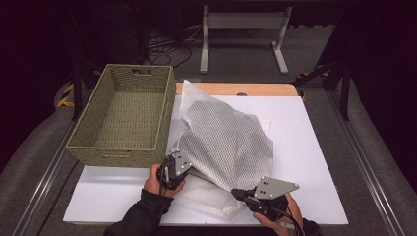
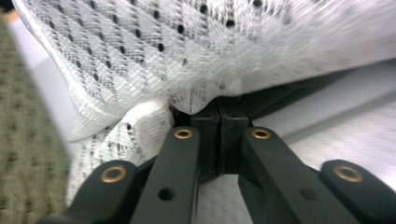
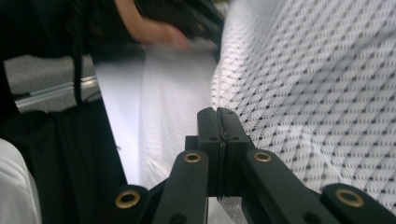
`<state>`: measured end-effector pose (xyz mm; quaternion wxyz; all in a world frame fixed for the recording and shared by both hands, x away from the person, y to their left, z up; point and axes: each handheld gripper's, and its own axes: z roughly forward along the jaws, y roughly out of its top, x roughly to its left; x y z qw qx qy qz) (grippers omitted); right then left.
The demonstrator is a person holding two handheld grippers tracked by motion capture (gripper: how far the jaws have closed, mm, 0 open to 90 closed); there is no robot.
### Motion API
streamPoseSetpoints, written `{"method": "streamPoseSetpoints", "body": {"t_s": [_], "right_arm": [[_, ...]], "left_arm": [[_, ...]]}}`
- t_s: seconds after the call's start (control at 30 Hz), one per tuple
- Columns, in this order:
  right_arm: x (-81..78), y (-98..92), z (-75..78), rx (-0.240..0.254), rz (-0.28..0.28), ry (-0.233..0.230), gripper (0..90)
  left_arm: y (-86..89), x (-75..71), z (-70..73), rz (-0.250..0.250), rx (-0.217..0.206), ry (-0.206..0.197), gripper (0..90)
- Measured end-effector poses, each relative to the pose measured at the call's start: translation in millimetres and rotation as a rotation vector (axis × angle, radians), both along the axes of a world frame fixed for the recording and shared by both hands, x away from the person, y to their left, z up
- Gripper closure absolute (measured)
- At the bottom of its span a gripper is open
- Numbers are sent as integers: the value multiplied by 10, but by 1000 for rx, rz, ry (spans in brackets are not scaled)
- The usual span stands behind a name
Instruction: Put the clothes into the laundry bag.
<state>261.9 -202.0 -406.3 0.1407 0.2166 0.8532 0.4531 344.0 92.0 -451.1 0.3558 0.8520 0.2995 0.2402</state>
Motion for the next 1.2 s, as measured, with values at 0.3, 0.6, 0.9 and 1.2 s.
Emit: {"method": "streamPoseSetpoints", "body": {"t_s": [0.3, 0.6, 0.9, 1.2], "right_arm": [[52, -23, -56, -7, -26, 13, 896], [26, -38, 46, 36, -24, -15, 897], [-54, -13, 142, 60, 6, -39, 897], [-71, -49, 68, 28, 12, -3, 898]], "left_arm": [[152, -217, 77, -137, -61, 48, 687], [73, -224, -20, -147, 8, 107, 789], [-150, 59, -90, 8, 28, 98, 799], [-195, 162, -52, 40, 30, 58, 897]]}}
